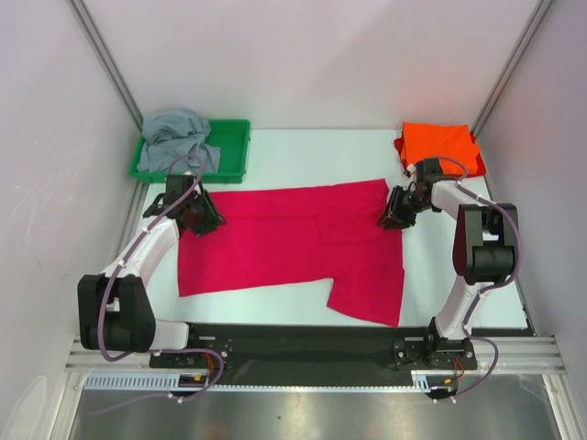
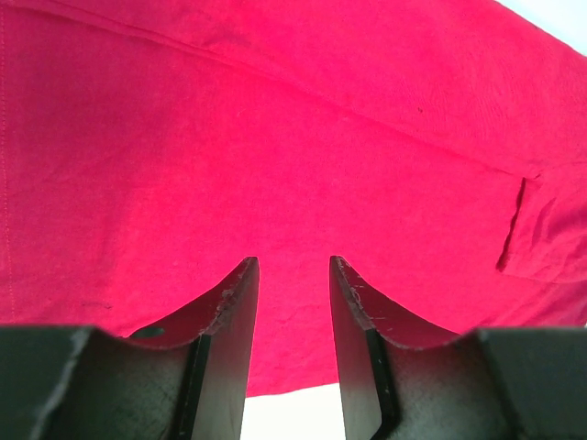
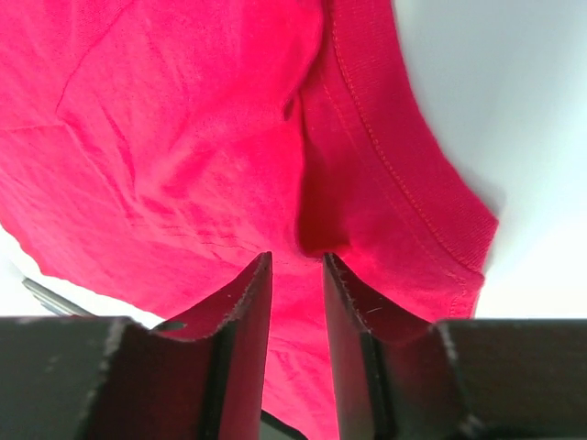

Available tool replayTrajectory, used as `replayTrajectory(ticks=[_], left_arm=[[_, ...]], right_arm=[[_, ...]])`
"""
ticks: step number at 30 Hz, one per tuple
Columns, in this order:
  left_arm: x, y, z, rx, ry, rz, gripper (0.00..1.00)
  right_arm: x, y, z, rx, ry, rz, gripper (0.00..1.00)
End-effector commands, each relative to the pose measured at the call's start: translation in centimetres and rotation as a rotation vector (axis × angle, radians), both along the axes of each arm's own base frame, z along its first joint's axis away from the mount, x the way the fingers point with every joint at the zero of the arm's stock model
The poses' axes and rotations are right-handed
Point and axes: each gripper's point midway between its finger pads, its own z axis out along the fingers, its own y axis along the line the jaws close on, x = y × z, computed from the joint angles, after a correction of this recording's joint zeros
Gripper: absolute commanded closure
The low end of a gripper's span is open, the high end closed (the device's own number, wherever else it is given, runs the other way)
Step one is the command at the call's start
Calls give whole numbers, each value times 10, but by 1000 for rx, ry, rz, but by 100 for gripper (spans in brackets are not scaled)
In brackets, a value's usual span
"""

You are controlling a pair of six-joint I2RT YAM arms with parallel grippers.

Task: Fold and stack the t-shirts
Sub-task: Fold the tshirt

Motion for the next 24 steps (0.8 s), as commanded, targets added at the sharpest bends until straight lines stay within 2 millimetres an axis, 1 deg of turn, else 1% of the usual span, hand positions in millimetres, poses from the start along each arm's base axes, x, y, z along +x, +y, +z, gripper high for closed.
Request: replayTrajectory(ticks=[1,4,7,11,14,17,18,20,24], left_arm=[[5,-5,5,-8,-37,-34,58],[3,-4,3,-6,-32,-36,58],[3,-5,2,-7,-32,-39,58],[5,-5,3,-11,-36,-40,58],[4,-5,3,-9,-33,-42,58],[4,-5,3,-4,-34,-43,58],[4,-4,3,-2,-36,-41,58],[5,-4,3,-3,-34,-42,58],[5,-4,3,-2,-36,-43,58]], right_arm=[[11,-9,4,-49,-61,13,65],[14,-10,5,-56,-69,10,63],[14,-8,-4,-44,-39,20,62],[19,-6,-3,-37,-48,25,61],[20,-3,-4,-20,-48,32,62],[21,1,-2,-7,-55,40,65],[20,5,-1,-3,-56,51,66],[18,8,-1,4,-47,53,68],[13,11,5,12,-43,45,80]])
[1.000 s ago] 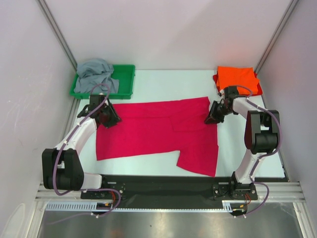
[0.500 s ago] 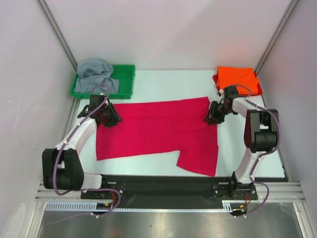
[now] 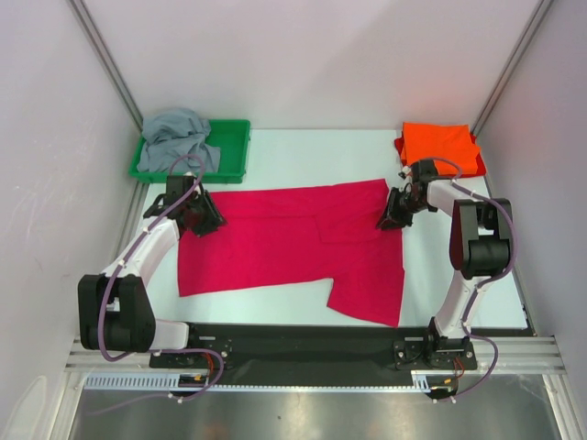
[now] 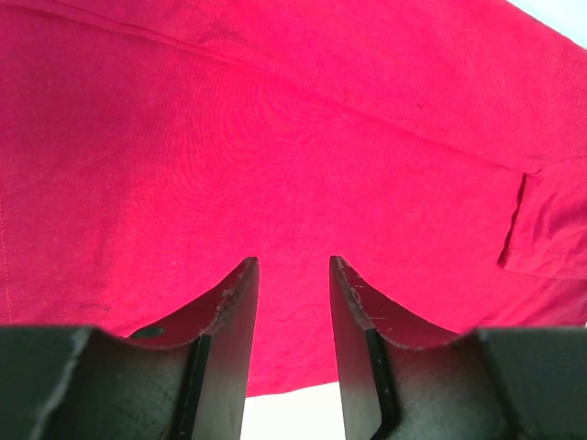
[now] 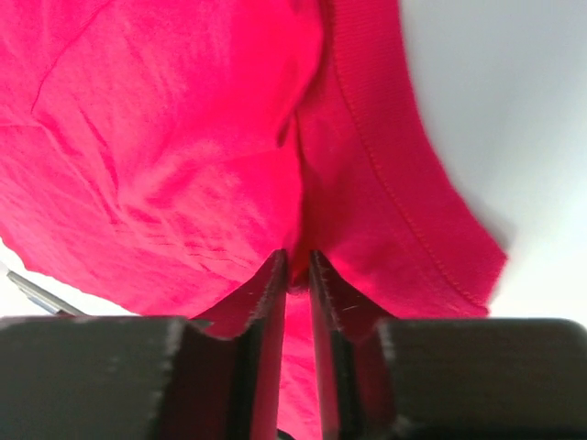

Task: Fold and stack the t-shirts
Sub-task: Fold the tshirt

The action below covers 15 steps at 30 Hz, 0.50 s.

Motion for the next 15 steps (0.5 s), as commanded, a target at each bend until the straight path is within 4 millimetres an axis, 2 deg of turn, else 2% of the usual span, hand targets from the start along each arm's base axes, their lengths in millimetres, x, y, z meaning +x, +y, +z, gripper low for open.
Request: replayTrajectory(ticks=[1,5,8,9,15], left_arm=[[6,-2,5,2,-37,-26,58],[5,-2,2,4,-34,-25,58],[5,-2,3,4,-37,-23,58],[5,-1,2,9,-34,-21,58],[4,0,1,10,-36,-18,58]], right_arm=[[9,8,20,30,-49,8,83],[9,12,32,62,-26,-16,100],[7,12,41,69,18,-39,100],[0,12,38,67,69,-45,100],[-12,7,31,32,185,-102,100]])
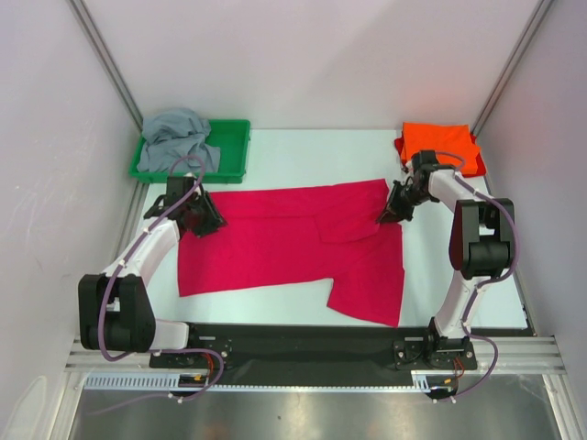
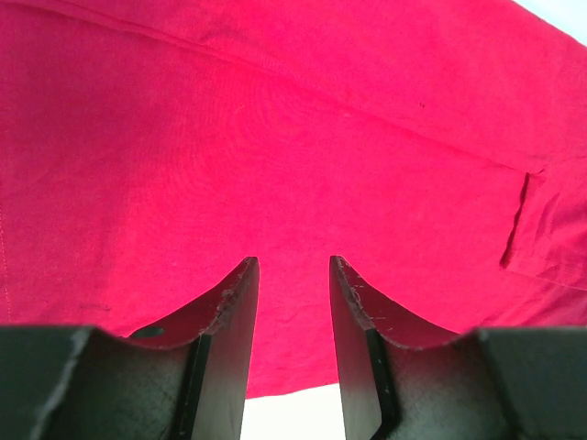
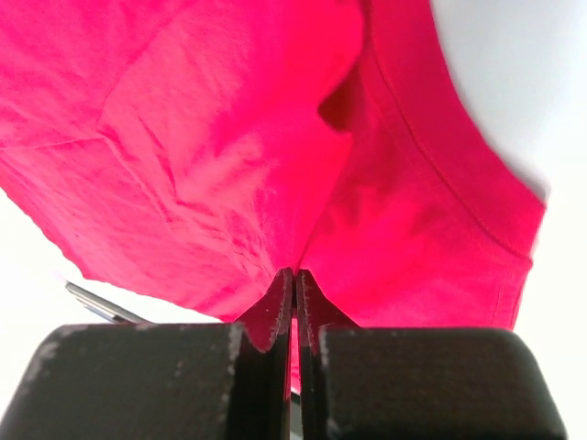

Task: Fold and stack the t-shirts
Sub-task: Fold the tshirt

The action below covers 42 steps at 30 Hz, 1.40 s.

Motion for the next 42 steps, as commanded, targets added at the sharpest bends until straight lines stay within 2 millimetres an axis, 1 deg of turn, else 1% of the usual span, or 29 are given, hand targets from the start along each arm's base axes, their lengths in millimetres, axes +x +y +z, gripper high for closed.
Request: replayTrajectory(ticks=[1,5,7,8,11,16,19,20,22,23,24,25,26,27,28,29,30,31,32,33,34,35,36,37,38,39,40,41,42], left_arm=[[5,0,3,7,-35,-21,58],[5,-1,2,7,-34,-25,58],[5,-1,3,8,-36,-29,58],[5,0,4,11,-40,-29,58],[4,1,3,16,-37,-26,57],[2,3,0,23,-26,-23,58],[1,6,1,37,-25,-17,57],[0,7,3,44,-31,-13,57],[-4,14,0,70,-12,13,57],[-7,17,-1,82,1,32,57],[-15,25,-4,105,31,86,55],[-21,32,-6,129,52,131,55],[-27,37,-7,141,72,176,54],[-34,42,-4,144,67,215,54],[-43,44,-10,128,88,257,54],[-47,46,-11,120,83,278,54],[-52,49,-8,111,63,322,54],[-54,53,-7,122,58,338,54],[-55,57,-5,138,49,353,54],[-61,62,-6,156,68,383,55],[-63,68,0,166,49,409,54],[-64,68,1,162,42,413,55],[-69,70,1,164,50,425,55],[-72,71,3,165,51,436,55],[-75,73,1,177,63,445,55],[-78,74,-1,177,77,453,55],[-83,73,-6,177,97,450,55],[-85,72,-7,172,100,449,56],[-87,69,-9,160,107,446,56]], right_arm=[[-13,0,-2,-5,102,-40,100],[-20,-1,-14,-19,163,-46,100],[-28,0,-20,-24,190,-50,100],[-28,0,-17,-28,177,-56,100],[-37,-4,-21,-50,198,-73,100],[-31,-8,-29,-78,181,-75,100],[-28,-14,-30,-117,175,-75,92],[-28,-17,-29,-143,175,-72,86],[-30,-20,-25,-171,166,-58,72],[-36,-28,-24,-225,181,-59,61],[-40,-30,-20,-260,178,-48,56],[-43,-33,-9,-290,158,-43,51],[-54,-39,-2,-344,173,-40,48],[-65,-35,3,-366,173,-21,46],[-71,-34,23,-381,127,-24,42],[-80,-37,29,-423,129,-27,37],[-93,-30,41,-439,101,-9,33],[-99,-26,37,-443,113,11,33],[-110,-22,45,-436,88,19,33],[-119,-18,46,-425,85,17,34],[-146,-13,33,-429,131,50,35],[-156,-7,31,-399,128,49,37],[-167,-3,41,-362,78,18,38],[-197,-5,21,-376,134,28,39],[-205,-4,20,-363,109,8,45],[-217,-6,24,-331,54,-14,47],[-225,-6,23,-306,43,-65,49],[-240,-9,11,-299,59,-73,54],[-246,-11,9,-288,50,-89,56]])
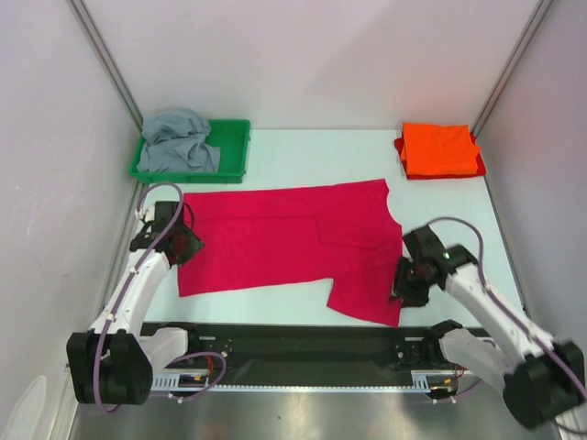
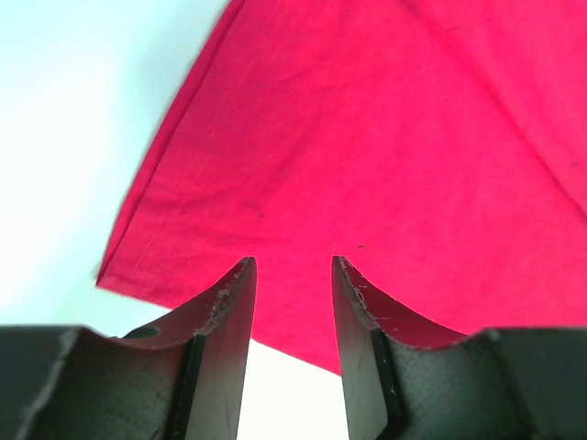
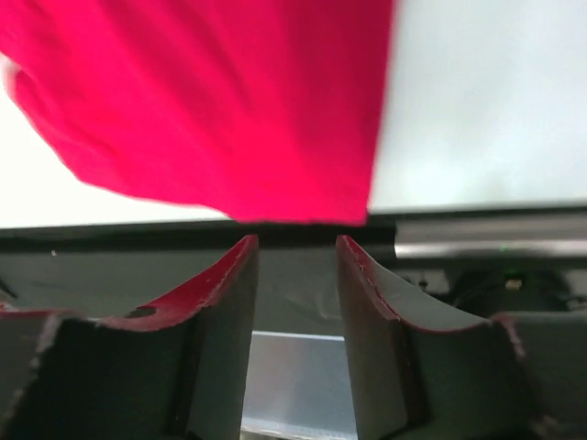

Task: Fold and stack the t-shirts
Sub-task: Fold the tshirt

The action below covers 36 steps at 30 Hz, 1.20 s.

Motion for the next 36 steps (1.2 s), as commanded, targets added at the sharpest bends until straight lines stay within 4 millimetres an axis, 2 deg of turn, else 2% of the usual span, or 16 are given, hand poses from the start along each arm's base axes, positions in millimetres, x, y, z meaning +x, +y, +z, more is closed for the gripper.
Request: replayTrajectory(ticks=[1,2,4,6,9,13,16,24,30,36], left_arm=[[-16,2,-13,-14,41,45,56],[-18,0,-17,-21,52,43,57],[-18,-4,-24,-36,59,22,57],[-18,-6,-28,-23,82,-12,58],[-9,-11,-15,28,55,-77,58],[-4,-16,-8,51,28,-110,58],[-7,-19,-6,53,20,-123,58],[-21,-25,-13,40,36,-148,58],[-20,-30,-10,38,29,-169,58],[-17,-35,-9,42,30,-194,57]], right_arm=[[-17,1,-1,75,-64,-126,57],[-27,2,-8,78,-33,-142,61],[-37,-2,-16,54,2,-162,61],[-41,2,-26,49,23,-174,60],[-38,4,-30,12,26,-207,58],[-43,3,-45,-4,55,-248,51],[-47,0,-54,-17,69,-285,53],[-45,-9,-64,-28,33,-450,55],[-43,-16,-68,-31,-1,-543,55],[-39,-19,-66,-35,-20,-591,65]])
